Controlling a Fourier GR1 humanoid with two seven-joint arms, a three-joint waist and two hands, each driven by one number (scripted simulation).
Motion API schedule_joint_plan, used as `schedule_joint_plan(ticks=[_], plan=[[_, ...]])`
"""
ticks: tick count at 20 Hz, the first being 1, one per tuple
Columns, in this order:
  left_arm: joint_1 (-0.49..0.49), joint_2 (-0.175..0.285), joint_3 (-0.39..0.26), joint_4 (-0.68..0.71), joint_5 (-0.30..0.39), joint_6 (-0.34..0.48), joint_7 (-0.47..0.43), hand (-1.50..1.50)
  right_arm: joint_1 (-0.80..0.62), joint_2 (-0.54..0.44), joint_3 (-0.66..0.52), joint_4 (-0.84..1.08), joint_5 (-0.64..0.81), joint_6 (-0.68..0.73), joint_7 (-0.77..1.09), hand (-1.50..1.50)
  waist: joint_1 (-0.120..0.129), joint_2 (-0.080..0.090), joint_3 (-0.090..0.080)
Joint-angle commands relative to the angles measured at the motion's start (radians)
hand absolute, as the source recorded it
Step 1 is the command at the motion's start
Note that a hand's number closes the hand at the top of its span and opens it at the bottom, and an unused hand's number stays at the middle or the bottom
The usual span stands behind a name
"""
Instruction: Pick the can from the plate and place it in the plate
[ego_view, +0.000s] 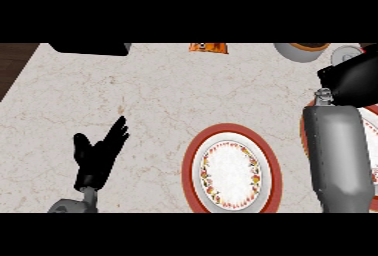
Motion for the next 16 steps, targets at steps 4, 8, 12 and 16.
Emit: schedule_joint_plan(ticks=[4, 8, 12, 16], plan=[[0.004, 0.005, 0.022, 0.024, 0.003, 0.000, -0.023, 0.00, 0.024, 0.048, -0.166, 0.010, 0.202, -0.238, 0.262, 1.50, -0.016, -0.002, 0.001], [0.026, 0.004, 0.006, -0.009, -0.005, 0.009, 0.005, 0.00, 0.076, 0.058, -0.250, -0.014, 0.321, -0.275, 0.262, 1.50, -0.029, -0.015, 0.001], [0.007, -0.003, 0.025, 0.023, 0.003, 0.012, -0.003, 0.00, 0.162, 0.065, -0.313, -0.026, 0.297, -0.379, 0.262, 1.50, -0.045, -0.015, 0.002], [0.082, -0.013, -0.012, -0.012, -0.021, 0.017, -0.029, 0.00, 0.206, 0.065, -0.392, -0.030, 0.274, -0.460, 0.225, 1.50, -0.044, -0.026, 0.002]])
